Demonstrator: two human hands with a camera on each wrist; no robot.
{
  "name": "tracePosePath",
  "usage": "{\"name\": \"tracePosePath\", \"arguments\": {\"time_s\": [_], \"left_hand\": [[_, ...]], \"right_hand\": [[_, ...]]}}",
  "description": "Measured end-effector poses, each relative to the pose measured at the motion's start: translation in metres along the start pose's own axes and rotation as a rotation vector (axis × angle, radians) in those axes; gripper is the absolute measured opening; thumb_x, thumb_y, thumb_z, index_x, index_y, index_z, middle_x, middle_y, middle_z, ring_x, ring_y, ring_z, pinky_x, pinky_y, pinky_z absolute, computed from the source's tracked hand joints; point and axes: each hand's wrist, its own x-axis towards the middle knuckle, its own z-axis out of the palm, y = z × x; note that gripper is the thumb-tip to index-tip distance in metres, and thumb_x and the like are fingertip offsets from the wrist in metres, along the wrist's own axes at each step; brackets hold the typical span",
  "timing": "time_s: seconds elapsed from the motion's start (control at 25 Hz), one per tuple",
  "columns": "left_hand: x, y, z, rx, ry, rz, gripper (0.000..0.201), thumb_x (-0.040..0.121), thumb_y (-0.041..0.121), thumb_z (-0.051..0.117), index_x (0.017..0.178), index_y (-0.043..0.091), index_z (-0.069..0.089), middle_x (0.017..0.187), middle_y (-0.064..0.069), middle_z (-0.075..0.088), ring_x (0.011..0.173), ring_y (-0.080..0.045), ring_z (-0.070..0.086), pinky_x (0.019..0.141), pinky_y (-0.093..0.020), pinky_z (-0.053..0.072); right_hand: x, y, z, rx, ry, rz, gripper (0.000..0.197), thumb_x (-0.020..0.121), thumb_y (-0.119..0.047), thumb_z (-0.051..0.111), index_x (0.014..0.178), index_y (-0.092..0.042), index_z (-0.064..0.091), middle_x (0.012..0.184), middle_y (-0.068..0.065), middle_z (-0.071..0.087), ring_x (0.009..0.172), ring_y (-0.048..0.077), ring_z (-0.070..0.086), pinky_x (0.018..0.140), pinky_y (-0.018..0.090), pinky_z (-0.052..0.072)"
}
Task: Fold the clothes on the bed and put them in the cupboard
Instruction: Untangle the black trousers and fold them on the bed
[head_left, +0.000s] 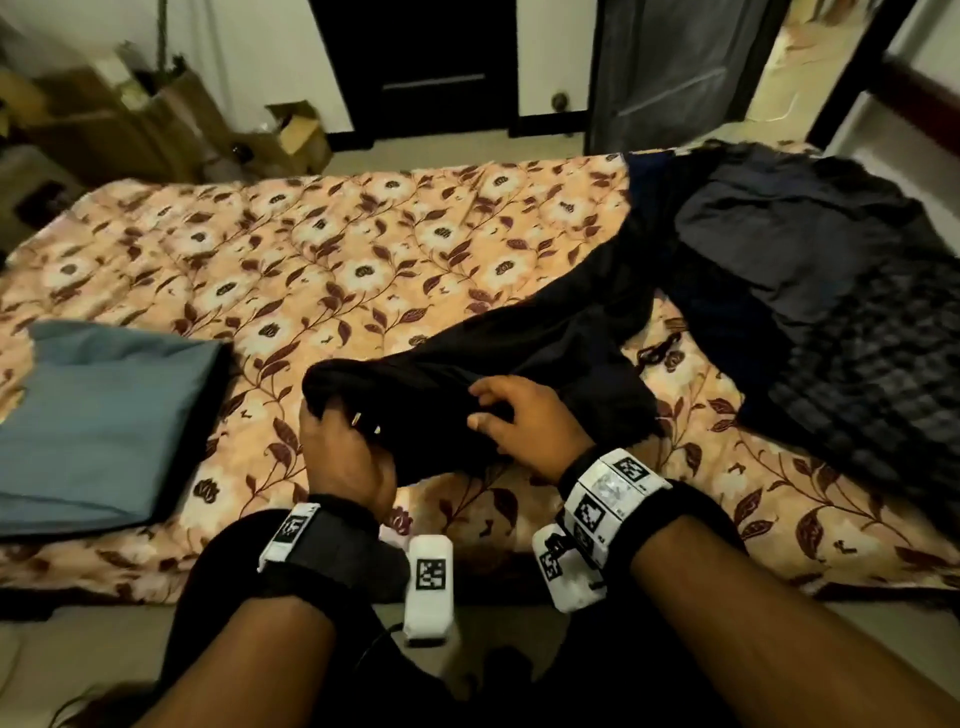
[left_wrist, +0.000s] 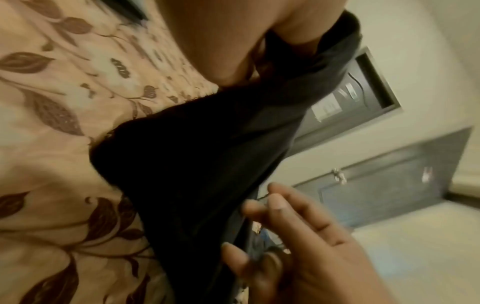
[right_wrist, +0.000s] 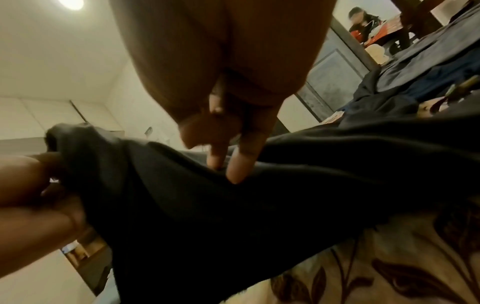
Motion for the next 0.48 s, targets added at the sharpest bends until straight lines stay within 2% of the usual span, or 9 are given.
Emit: {"name": "tracePosePath", "arguments": {"time_s": [0.04,0.08,0.12,0.2,0.24,0.28,0.36,0.4,0.48], "left_hand": [[-0.002,-0.003,-0.011,-0.109,0.029,-0.090,0.038,0.093,0.018,0.059,0.130,0.010,0.054,0.128,-0.014,0.058,0.105,-0.027,0.061,0.089,-0.028,0.047],[-0.007,-0.002,-0.020,-0.221,0.052,-0.137,0.042,0.098,0.039,0.051,0.131,0.013,0.054,0.129,-0.009,0.059,0.101,-0.022,0.063,0.085,-0.028,0.048],[-0.010,0.000,-0.027,-0.279,0.023,-0.214,0.057,0.097,0.059,0.035,0.133,0.019,0.053,0.130,-0.005,0.060,0.102,-0.018,0.063,0.085,-0.029,0.048],[-0.013,-0.006,-0.044,-0.362,-0.026,-0.283,0.075,0.089,0.075,0.021,0.147,0.030,0.034,0.146,-0.003,0.047,0.122,-0.020,0.055,0.096,-0.035,0.044],[-0.016,-0.006,-0.050,-0.425,-0.045,-0.317,0.075,0.089,0.076,0.022,0.152,0.034,0.022,0.149,-0.003,0.042,0.125,-0.024,0.053,0.098,-0.038,0.043],[-0.016,-0.007,-0.055,-0.441,-0.093,-0.333,0.073,0.090,0.073,0.025,0.152,0.035,0.018,0.146,-0.005,0.046,0.123,-0.027,0.056,0.097,-0.041,0.044],[-0.017,-0.012,-0.059,-0.346,-0.175,-0.316,0.055,0.098,0.052,0.040,0.147,0.029,0.035,0.135,-0.008,0.057,0.120,-0.031,0.059,0.093,-0.043,0.049],[-0.011,-0.019,-0.061,-0.313,-0.146,-0.262,0.043,0.100,0.032,0.049,0.142,0.025,0.043,0.133,-0.011,0.059,0.119,-0.032,0.059,0.090,-0.042,0.051],[0.004,-0.028,-0.069,-0.185,0.061,-0.151,0.048,0.094,0.000,0.054,0.137,0.021,0.047,0.133,-0.016,0.057,0.116,-0.032,0.060,0.089,-0.040,0.052]], "right_hand": [[-0.004,0.001,0.012,-0.038,-0.040,-0.016,0.041,0.083,-0.028,0.071,0.121,-0.021,0.057,0.111,-0.001,0.054,0.103,0.018,0.058,0.089,0.041,0.051],[-0.008,-0.003,0.027,-0.052,-0.114,-0.020,0.045,0.080,-0.029,0.075,0.120,-0.020,0.056,0.111,-0.001,0.053,0.103,0.018,0.058,0.091,0.040,0.049],[-0.011,-0.008,0.043,-0.055,-0.205,-0.010,0.052,0.077,-0.028,0.078,0.123,-0.017,0.055,0.116,0.002,0.054,0.107,0.019,0.057,0.095,0.039,0.047],[-0.016,-0.015,0.069,0.004,-0.298,0.025,0.060,0.077,-0.018,0.078,0.129,-0.009,0.051,0.128,0.008,0.056,0.118,0.021,0.054,0.101,0.040,0.044],[-0.018,-0.014,0.078,0.058,-0.265,0.037,0.051,0.079,-0.012,0.073,0.126,-0.007,0.053,0.125,0.009,0.059,0.117,0.021,0.055,0.101,0.042,0.044],[-0.019,-0.011,0.082,0.093,-0.190,0.050,0.040,0.082,-0.007,0.067,0.120,-0.008,0.057,0.120,0.009,0.063,0.113,0.022,0.058,0.098,0.044,0.046],[-0.022,-0.009,0.081,0.061,-0.071,0.089,0.022,0.086,-0.008,0.060,0.108,-0.012,0.064,0.107,0.007,0.068,0.104,0.022,0.062,0.093,0.042,0.049],[-0.023,-0.014,0.077,0.050,-0.085,0.099,0.016,0.088,-0.012,0.062,0.103,-0.015,0.066,0.102,0.005,0.068,0.101,0.022,0.063,0.091,0.040,0.050],[-0.028,-0.024,0.065,0.078,-0.212,0.094,0.015,0.086,-0.016,0.068,0.101,-0.017,0.067,0.096,0.002,0.067,0.097,0.019,0.063,0.091,0.036,0.050]]}}
